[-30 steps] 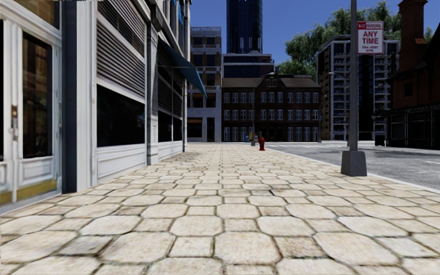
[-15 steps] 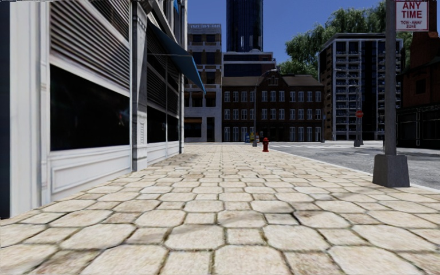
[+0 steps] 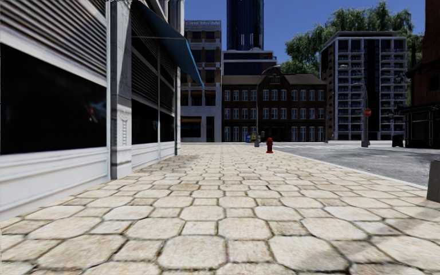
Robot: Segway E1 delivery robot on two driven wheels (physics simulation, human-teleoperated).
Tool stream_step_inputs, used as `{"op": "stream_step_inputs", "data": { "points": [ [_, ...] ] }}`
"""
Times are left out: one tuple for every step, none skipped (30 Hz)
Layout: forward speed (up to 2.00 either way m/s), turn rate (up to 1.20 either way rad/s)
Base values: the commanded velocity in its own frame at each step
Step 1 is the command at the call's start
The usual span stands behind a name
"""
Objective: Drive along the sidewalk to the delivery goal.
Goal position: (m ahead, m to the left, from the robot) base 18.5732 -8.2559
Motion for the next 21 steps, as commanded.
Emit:
{"op": "stream_step_inputs", "data": {
  "points": [
    [2.0, 0.0],
    [2.0, 0.0],
    [2.0, 0.0],
    [2.0, 0.0],
    [2.0, 0.0],
    [2.0, 0.0],
    [2.0, 0.0],
    [2.0, 0.0],
    [2.0, 0.0],
    [2.0, 0.0],
    [2.0, 0.0],
    [2.0, 0.0],
    [2.0, 0.0],
    [2.0, 0.0],
    [2.0, 0.0],
    [2.0, 0.0],
    [2.0, 0.0],
    [2.0, 0.0],
    [2.0, 0.0],
    [2.0, 0.0],
    [2.0, 0.0]
  ]
}}
